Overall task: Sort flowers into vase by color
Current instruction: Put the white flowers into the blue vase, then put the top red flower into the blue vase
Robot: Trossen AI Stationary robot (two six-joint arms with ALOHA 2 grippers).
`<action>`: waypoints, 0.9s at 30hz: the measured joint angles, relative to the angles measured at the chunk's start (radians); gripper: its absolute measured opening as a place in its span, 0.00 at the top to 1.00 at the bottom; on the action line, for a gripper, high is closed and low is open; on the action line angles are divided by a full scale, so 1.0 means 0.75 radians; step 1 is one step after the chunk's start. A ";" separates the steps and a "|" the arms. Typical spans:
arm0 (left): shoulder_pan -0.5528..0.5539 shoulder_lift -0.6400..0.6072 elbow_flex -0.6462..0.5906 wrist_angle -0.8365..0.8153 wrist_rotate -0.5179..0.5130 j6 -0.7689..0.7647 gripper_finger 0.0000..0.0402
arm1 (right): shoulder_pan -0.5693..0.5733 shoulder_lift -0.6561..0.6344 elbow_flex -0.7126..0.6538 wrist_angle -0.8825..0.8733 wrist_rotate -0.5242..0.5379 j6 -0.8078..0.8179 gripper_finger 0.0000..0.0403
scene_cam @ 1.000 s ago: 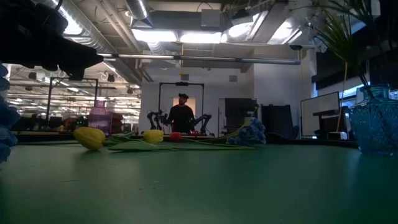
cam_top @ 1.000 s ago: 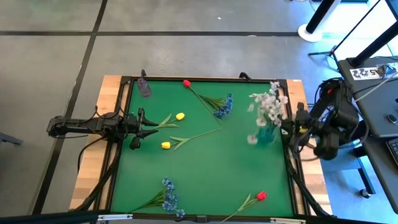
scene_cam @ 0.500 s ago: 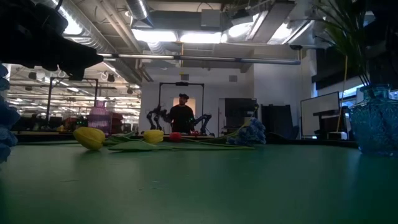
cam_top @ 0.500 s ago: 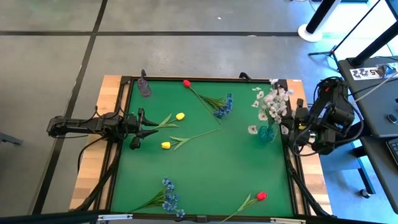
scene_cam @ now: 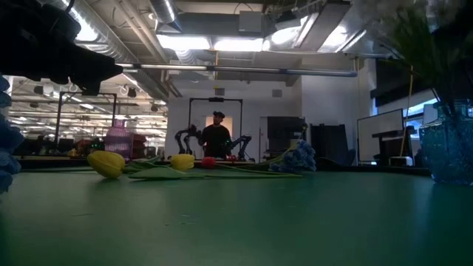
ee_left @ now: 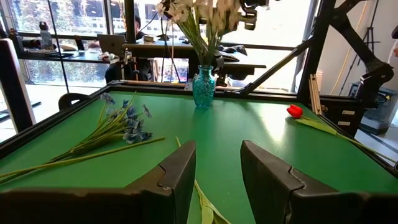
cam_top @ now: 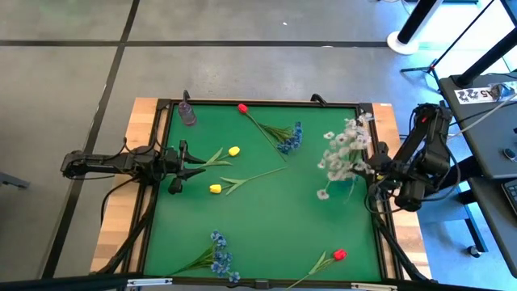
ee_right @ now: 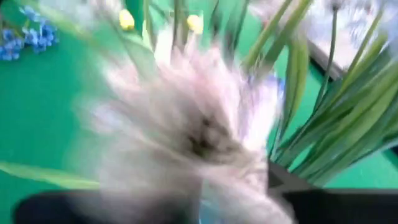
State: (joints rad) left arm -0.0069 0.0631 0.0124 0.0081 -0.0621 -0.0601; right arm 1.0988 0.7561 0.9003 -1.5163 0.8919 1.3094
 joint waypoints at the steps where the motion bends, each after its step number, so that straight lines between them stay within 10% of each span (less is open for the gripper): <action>1: 0.000 0.001 0.000 0.000 0.000 0.000 0.69 | 0.000 0.002 0.005 -0.003 -0.038 0.000 0.74; 15: 0.000 0.000 0.000 0.000 0.000 0.000 0.69 | 0.000 -0.001 0.346 -0.005 -0.503 0.084 0.59; 27: 0.000 0.000 0.000 0.000 0.000 0.000 0.69 | 0.000 -0.001 0.503 0.263 0.042 -0.601 0.59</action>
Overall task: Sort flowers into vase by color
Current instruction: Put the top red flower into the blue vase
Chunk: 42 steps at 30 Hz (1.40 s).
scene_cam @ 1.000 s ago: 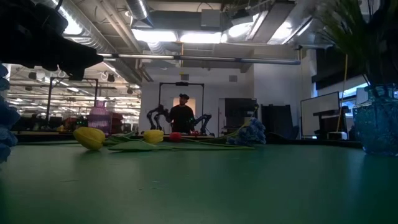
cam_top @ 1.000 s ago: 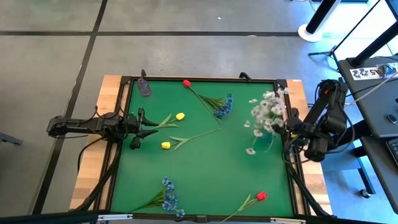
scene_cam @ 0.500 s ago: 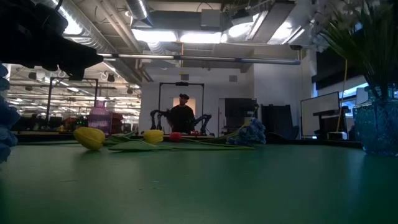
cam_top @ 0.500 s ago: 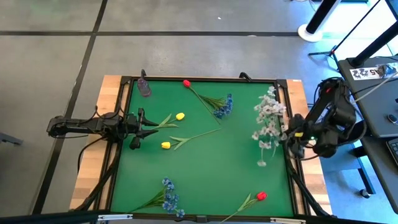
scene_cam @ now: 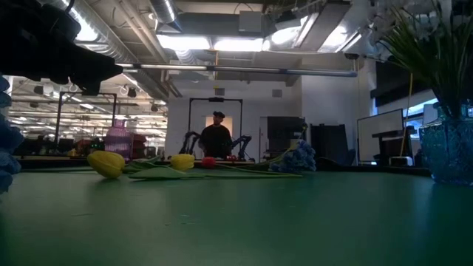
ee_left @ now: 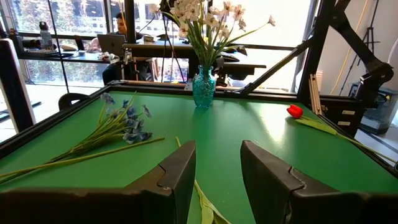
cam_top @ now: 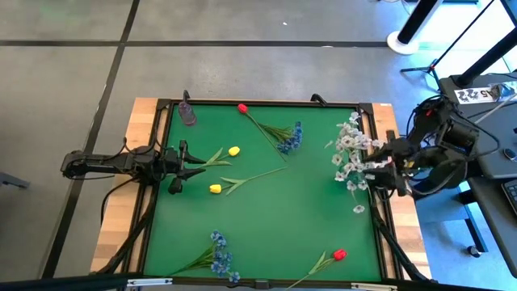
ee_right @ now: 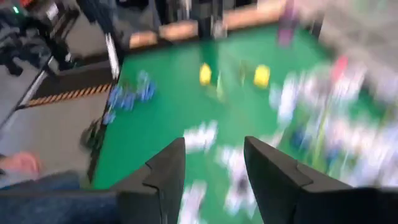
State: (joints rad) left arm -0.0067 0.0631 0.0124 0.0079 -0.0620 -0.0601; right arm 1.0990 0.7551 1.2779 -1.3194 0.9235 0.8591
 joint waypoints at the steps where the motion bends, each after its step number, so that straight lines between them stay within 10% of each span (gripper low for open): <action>1: 0.000 0.000 0.000 0.000 0.000 0.000 0.69 | 0.000 -0.001 0.000 0.050 0.071 -0.100 0.59; 9: 0.000 0.000 0.000 0.000 0.000 0.000 0.69 | 0.000 -0.010 0.001 0.498 0.330 -0.864 0.59; 19: 0.000 -0.001 0.000 0.091 -0.021 -0.021 0.69 | -0.014 0.037 0.001 0.557 0.261 -0.917 0.59; 36: 0.000 0.001 -0.001 0.124 -0.026 0.058 0.69 | -0.967 0.380 0.000 1.006 -0.532 -1.430 0.59; 42: -0.001 0.001 -0.001 0.593 0.073 0.153 0.69 | -1.126 0.404 0.001 1.096 -0.577 -1.441 0.59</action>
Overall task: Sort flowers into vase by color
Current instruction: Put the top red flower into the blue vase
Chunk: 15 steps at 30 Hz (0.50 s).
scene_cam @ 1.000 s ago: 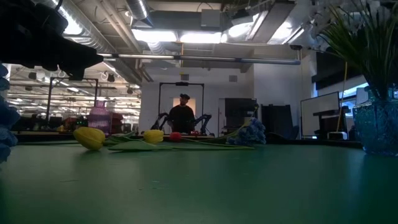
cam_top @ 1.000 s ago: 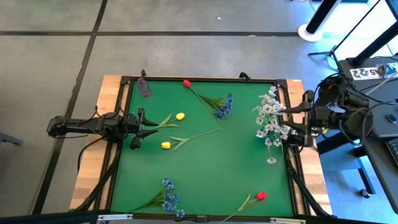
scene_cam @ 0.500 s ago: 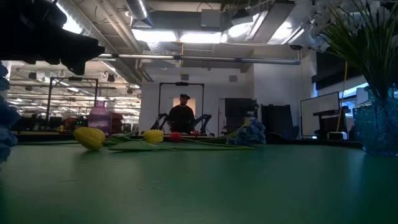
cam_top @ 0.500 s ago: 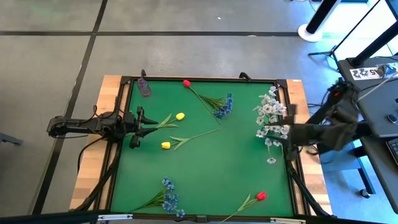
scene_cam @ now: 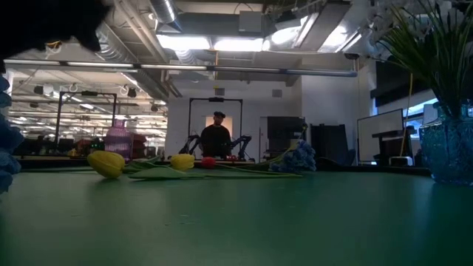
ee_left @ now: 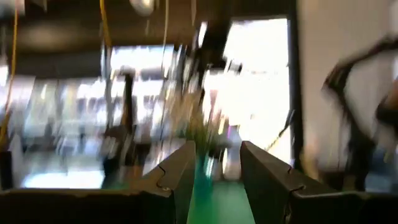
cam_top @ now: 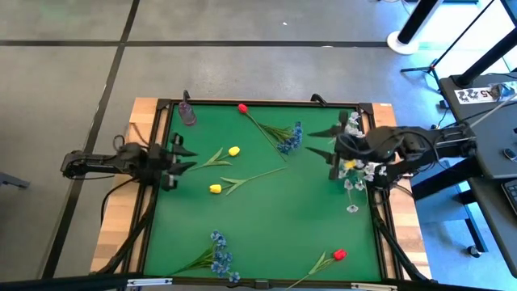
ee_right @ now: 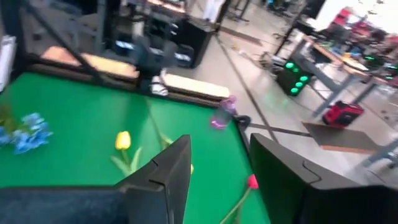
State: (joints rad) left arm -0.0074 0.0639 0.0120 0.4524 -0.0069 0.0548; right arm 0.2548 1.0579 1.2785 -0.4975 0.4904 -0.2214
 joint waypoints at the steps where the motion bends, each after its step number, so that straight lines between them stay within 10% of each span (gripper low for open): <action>1: 0.000 -0.001 0.001 0.090 0.009 0.000 0.69 | -0.012 0.000 0.000 0.000 0.010 -0.001 0.59; 11: 0.001 -0.001 0.001 0.473 -0.084 0.021 0.69 | -0.018 -0.012 0.000 -0.041 0.019 -0.042 0.59; 15: -0.005 0.049 0.001 0.444 0.250 0.029 0.69 | -0.018 -0.016 0.112 -0.293 0.020 0.017 0.59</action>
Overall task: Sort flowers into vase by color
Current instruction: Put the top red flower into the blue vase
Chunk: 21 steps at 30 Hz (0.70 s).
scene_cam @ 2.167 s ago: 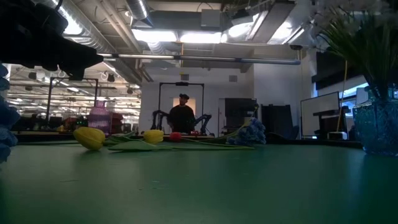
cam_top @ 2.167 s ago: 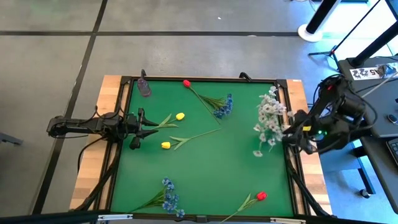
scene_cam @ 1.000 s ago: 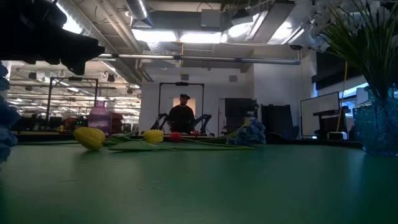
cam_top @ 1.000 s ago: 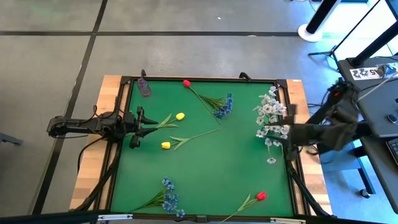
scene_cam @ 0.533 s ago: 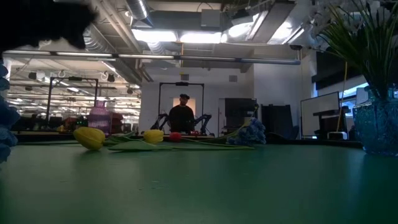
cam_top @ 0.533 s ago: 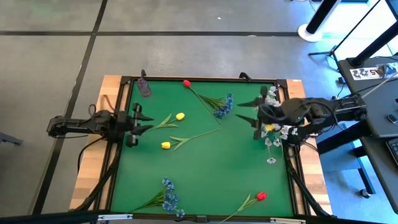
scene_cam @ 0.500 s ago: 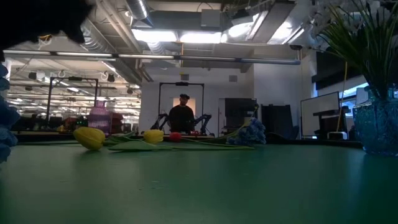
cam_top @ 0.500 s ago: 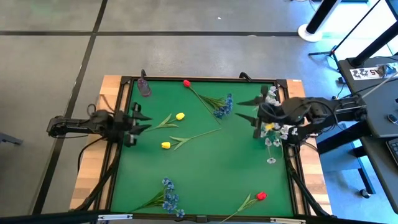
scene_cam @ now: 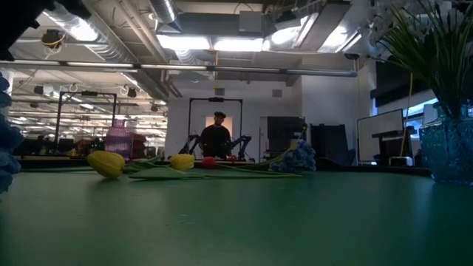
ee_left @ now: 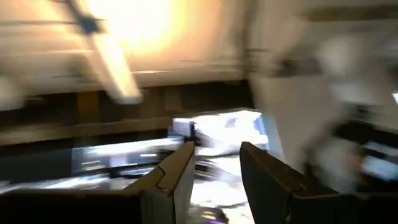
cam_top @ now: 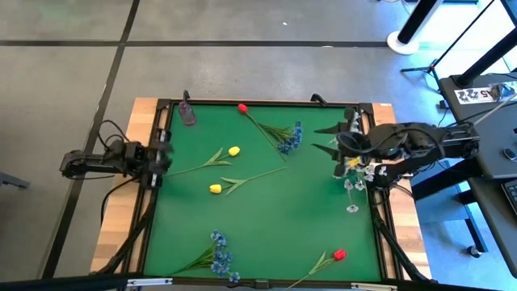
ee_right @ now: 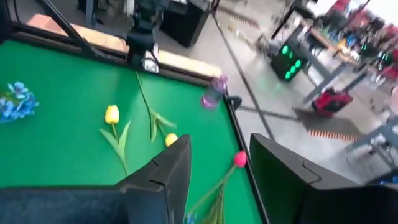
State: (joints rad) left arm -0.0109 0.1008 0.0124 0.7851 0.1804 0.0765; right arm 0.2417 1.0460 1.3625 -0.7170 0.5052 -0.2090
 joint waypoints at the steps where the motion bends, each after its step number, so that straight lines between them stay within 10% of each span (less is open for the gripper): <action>1: -0.009 0.033 0.000 0.029 0.046 -0.019 0.69 | 0.000 0.002 0.043 -0.077 0.007 0.029 0.59; 10: -0.099 0.567 0.174 0.216 -0.311 -0.060 0.69 | 0.000 -0.027 0.133 -0.316 0.047 0.095 0.59; 17: -0.054 1.123 0.488 0.021 -0.930 -0.256 0.69 | 0.000 -0.030 0.100 -0.397 0.045 0.103 0.59; 21: 0.052 1.354 0.694 -0.229 -1.014 -0.500 0.69 | 0.001 -0.043 0.076 -0.411 0.045 0.121 0.59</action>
State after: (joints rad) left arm 0.0284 1.1162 0.5327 0.6132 -0.5799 -0.2986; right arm 0.2424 1.0135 1.4195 -1.0255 0.5389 -0.1186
